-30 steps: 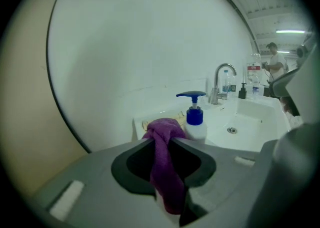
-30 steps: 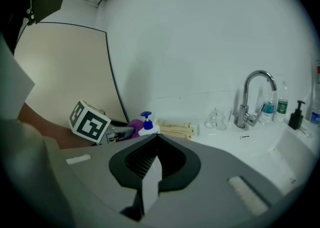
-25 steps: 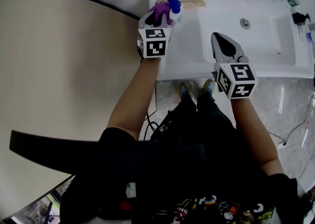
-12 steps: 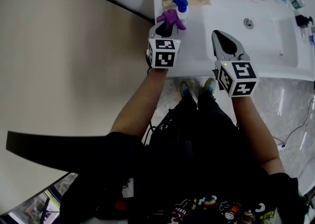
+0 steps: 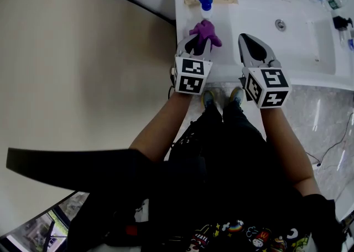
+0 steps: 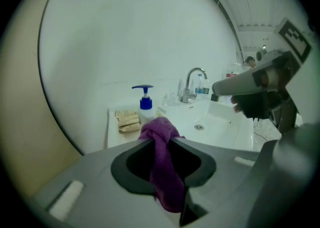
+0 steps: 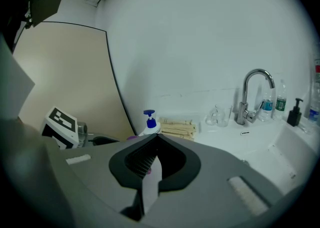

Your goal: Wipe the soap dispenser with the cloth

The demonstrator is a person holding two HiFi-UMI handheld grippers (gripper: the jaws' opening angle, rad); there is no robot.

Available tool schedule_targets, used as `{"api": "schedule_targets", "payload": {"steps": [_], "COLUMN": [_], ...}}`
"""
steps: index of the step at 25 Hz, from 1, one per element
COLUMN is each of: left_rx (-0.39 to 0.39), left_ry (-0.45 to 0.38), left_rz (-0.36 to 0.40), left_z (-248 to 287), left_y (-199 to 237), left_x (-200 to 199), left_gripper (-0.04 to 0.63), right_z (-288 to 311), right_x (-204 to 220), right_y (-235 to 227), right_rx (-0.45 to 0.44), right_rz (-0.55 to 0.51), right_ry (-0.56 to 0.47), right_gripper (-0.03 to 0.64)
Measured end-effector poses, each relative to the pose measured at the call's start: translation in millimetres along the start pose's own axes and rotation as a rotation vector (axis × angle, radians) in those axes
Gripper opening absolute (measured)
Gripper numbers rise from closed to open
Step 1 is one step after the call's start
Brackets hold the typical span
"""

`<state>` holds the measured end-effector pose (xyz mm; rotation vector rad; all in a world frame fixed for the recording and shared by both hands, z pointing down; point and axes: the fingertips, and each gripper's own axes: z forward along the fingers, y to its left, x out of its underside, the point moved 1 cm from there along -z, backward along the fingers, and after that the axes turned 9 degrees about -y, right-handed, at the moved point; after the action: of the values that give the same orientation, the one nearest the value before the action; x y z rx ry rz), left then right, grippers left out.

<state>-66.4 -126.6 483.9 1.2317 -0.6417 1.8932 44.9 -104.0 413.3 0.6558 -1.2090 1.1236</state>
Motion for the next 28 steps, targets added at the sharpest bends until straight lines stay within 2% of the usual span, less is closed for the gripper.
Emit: {"api": "schedule_targets", "payload": {"steps": [3, 10, 16, 18, 22, 25, 28], "left_rx": [0.014, 0.022, -0.007, -0.02, -0.025, 0.011, 0.011], "left_ry": [-0.024, 0.009, -0.059, -0.095, -0.238, -0.366, -0.444], "left_rz": [-0.018, -0.049, -0.069, -0.065, -0.029, 0.016, 0.05], "left_z": [-11.3, -24.5, -36.1, -40.7, -57.0, -74.0, -90.5], "left_y": [-11.9, -28.6, -21.6, -16.1, -15.2, -26.1, -32.0], "left_x": [-9.0, 16.2, 11.3, -1.4, -49.5, -89.6, -116.2], "left_gripper": [0.1, 0.135, 0.164, 0.155, 0.002, 0.002, 0.0], "right_z": [-4.3, -10.8, -19.4, -21.6, -26.9, -32.2, -38.0], "right_x": [-1.3, -0.4, 2.5, 1.9, -1.8, -8.0, -15.1], "right_y": [0.9, 11.0, 14.8, 17.3, 20.5, 24.7, 29.0], "right_rx": [0.005, 0.001, 0.014, 0.018, 0.027, 0.03, 0.029], "right_rz": [0.004, 0.003, 0.007, 0.004, -0.002, -0.008, -0.017], "right_ry": [-0.003, -0.005, -0.009, -0.011, -0.029, -0.049, -0.07], "right_gripper": [0.025, 0.025, 0.025, 0.025, 0.025, 0.025, 0.025]}}
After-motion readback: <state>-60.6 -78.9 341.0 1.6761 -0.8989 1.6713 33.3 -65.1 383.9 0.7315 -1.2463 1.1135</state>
